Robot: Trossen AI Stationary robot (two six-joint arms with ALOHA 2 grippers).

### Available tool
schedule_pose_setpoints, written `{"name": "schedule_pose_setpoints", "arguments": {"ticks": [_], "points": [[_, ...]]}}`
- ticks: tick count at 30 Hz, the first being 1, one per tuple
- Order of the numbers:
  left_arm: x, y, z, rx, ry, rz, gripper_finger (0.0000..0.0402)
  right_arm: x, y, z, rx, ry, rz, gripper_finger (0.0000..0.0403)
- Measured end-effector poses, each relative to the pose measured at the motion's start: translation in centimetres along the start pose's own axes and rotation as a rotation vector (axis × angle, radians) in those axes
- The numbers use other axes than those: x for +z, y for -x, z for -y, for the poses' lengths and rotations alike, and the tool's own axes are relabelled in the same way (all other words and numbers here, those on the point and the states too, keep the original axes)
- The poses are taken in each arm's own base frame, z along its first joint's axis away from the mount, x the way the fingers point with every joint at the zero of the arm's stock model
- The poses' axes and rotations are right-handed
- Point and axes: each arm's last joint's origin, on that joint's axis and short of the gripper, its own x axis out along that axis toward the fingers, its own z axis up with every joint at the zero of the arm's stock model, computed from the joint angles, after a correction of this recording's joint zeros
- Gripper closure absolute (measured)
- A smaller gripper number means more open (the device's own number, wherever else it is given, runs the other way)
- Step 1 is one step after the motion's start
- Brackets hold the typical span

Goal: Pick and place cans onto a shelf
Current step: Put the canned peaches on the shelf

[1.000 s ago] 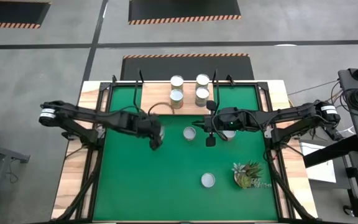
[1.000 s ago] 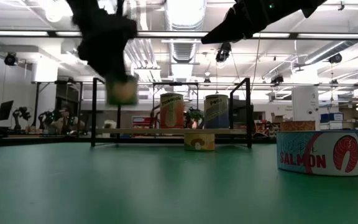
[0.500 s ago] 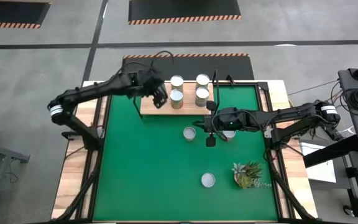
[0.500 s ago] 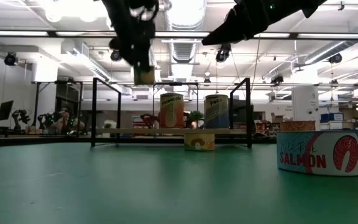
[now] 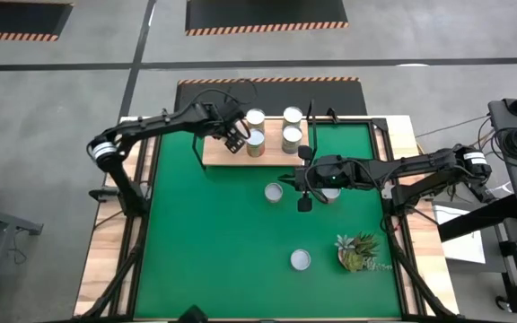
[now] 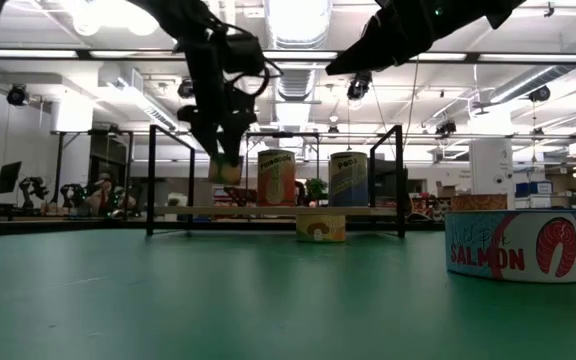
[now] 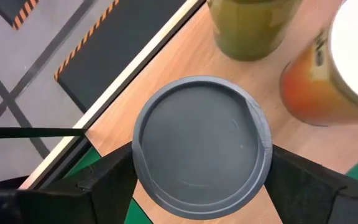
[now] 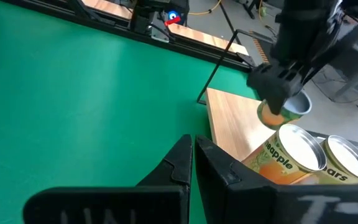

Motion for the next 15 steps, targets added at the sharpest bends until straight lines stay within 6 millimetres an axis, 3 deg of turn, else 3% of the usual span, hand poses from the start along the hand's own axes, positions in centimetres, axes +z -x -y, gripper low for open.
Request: {"name": "schedule_pose_setpoints", "arguments": {"ticks": [15], "points": [[0.0,-1.8,0.6,0.011,-0.003,-0.035,0.0105,-0.2,0.0,0.0,0.005,0.000,-0.016,0.0394]]}}
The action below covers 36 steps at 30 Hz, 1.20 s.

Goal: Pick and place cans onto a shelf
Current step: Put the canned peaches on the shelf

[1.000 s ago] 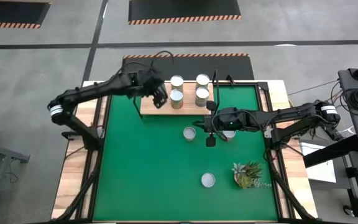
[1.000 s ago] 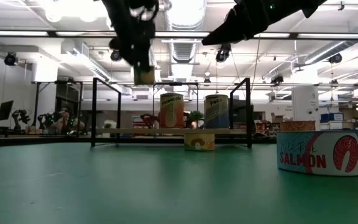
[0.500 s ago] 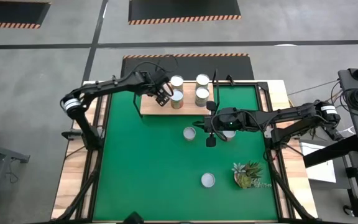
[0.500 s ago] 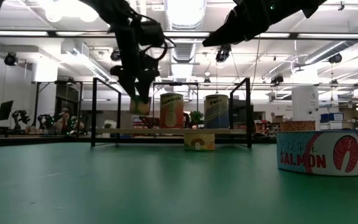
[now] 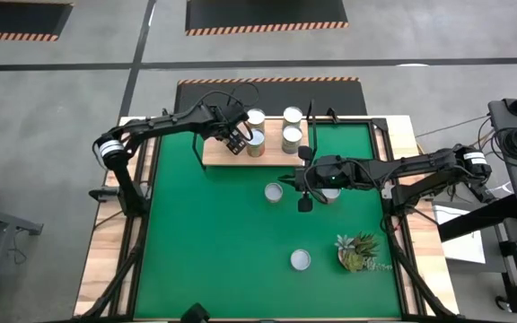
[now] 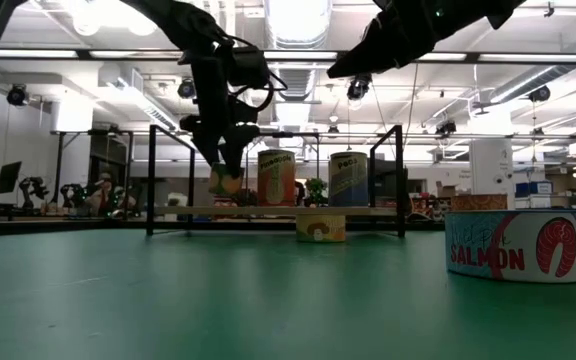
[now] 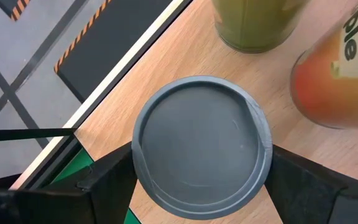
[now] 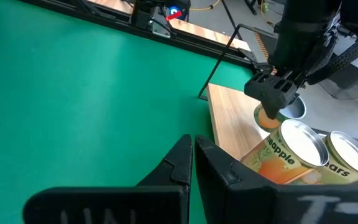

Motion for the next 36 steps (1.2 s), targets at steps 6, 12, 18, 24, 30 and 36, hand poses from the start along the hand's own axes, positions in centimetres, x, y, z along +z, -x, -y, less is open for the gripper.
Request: {"name": "schedule_pose_setpoints", "arguments": {"ticks": [6,12,18,24,30,36], "points": [[0.0,0.0,0.0,0.000,-0.001,-0.002,0.0105,0.0,0.0,0.0,0.000,0.000,0.000,0.0394],[0.0,0.0,0.0,-0.001,-0.009,-0.002,0.0105,0.0,0.0,0.0,0.000,0.000,0.000,0.0394],[0.0,0.0,0.0,-0.002,-0.011,-0.003,0.0105,0.0,0.0,0.0,0.000,0.000,0.000,0.0394],[-0.1,0.0,0.0,-0.002,-0.012,-0.004,0.0091,0.0,0.0,0.0,0.000,0.000,0.000,0.0394],[-0.2,-0.1,0.0,-0.001,-0.009,-0.010,0.0054,0.0,0.0,0.0,0.000,0.000,0.000,0.0394],[-0.1,1.4,-0.4,0.002,-0.035,-0.043,0.0038,0.0,0.0,0.0,0.000,0.000,0.000,0.0394]]}}
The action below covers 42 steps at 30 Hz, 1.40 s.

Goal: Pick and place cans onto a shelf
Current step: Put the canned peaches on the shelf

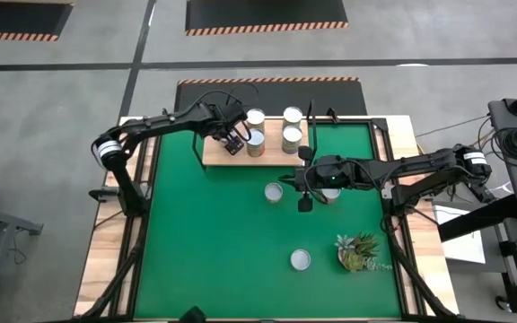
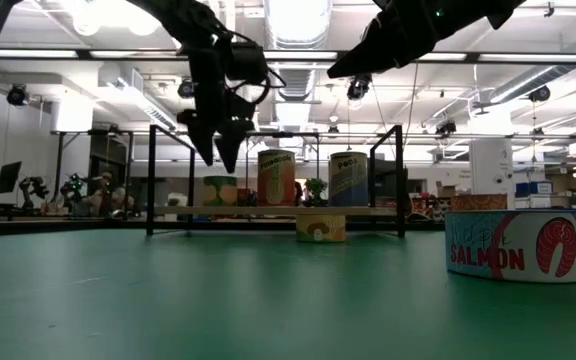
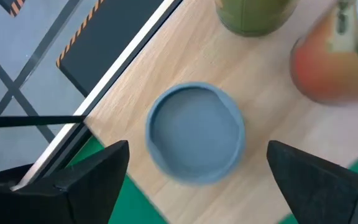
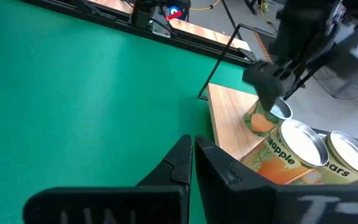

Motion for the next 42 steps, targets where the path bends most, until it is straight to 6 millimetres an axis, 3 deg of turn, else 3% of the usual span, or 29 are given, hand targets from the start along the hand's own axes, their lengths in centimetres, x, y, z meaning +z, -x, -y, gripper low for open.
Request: {"name": "schedule_pose_setpoints", "arguments": {"ticks": [6,10,13,19,20,27,31,42], "points": [[0.0,2.7,-0.4,-0.010,-0.105,0.012,0.0049,0.0,0.0,0.0,0.000,0.000,-0.001,0.0394],[-0.1,3.3,-0.5,-0.082,-0.222,0.018,0.0097,0.0,0.0,0.0,0.000,0.001,0.000,0.0394],[0.0,3.1,-0.6,-0.084,-0.247,0.024,0.0165,0.0,0.0,0.0,0.000,0.003,0.000,0.0394],[0.3,1.1,-0.1,-0.050,-0.297,-0.014,0.0364,0.0,0.0,0.0,0.000,0.002,0.000,0.0394],[0.3,0.9,-0.1,-0.030,-0.323,-0.020,0.0381,0.0,0.0,0.0,0.000,0.002,0.000,0.0394],[0.5,-0.5,0.1,-0.011,-0.570,-0.054,0.0381,0.0,0.0,0.0,0.002,0.003,-0.004,0.0394],[0.6,-1.6,-0.1,-0.012,-0.574,-0.084,0.0399,-0.1,0.0,0.0,0.002,0.003,-0.005,0.0394],[1.0,-3.8,-0.7,0.017,-0.506,-0.108,0.0401,-0.1,0.0,0.0,0.002,0.003,-0.008,0.0394]]}}
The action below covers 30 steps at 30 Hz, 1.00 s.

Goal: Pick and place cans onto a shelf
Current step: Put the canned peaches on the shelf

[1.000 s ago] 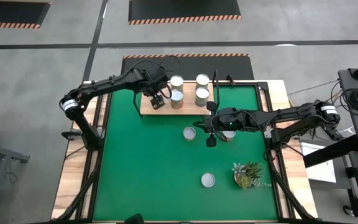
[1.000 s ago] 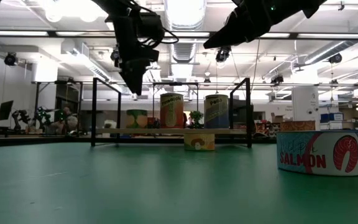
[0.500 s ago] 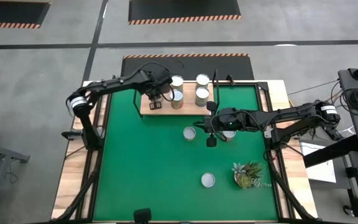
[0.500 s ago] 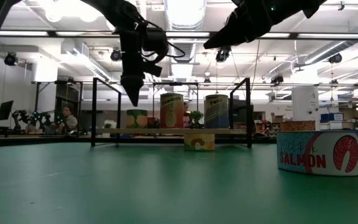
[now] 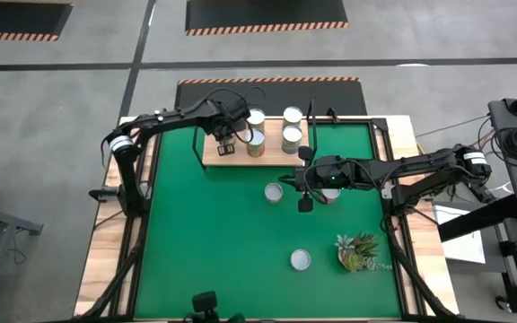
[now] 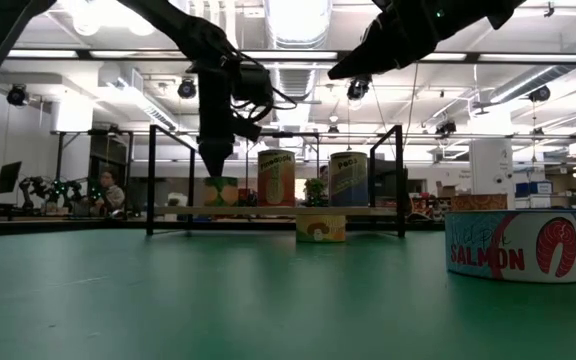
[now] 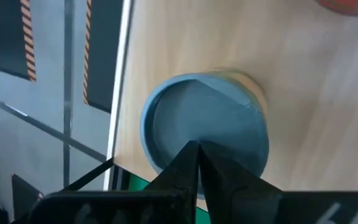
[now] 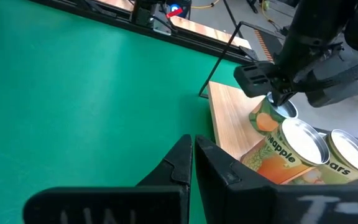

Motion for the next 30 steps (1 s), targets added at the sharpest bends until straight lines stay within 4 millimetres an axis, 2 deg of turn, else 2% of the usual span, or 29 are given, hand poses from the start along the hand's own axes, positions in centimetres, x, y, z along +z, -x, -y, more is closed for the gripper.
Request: {"name": "schedule_pose_setpoints", "arguments": {"ticks": [9,21,30], "points": [[-0.4,-0.5,-1.2,0.069,0.099,-0.029,0.0401,0.0,0.0,0.0,0.000,0.000,-0.001,0.0394],[-1.0,-0.5,-1.1,0.060,0.122,-0.085,0.0402,-0.1,0.0,0.0,0.003,0.002,-0.009,0.0394],[-1.1,-0.5,-1.3,0.131,0.125,-0.103,0.0402,-0.1,0.0,0.0,0.003,0.002,-0.011,0.0394]]}}
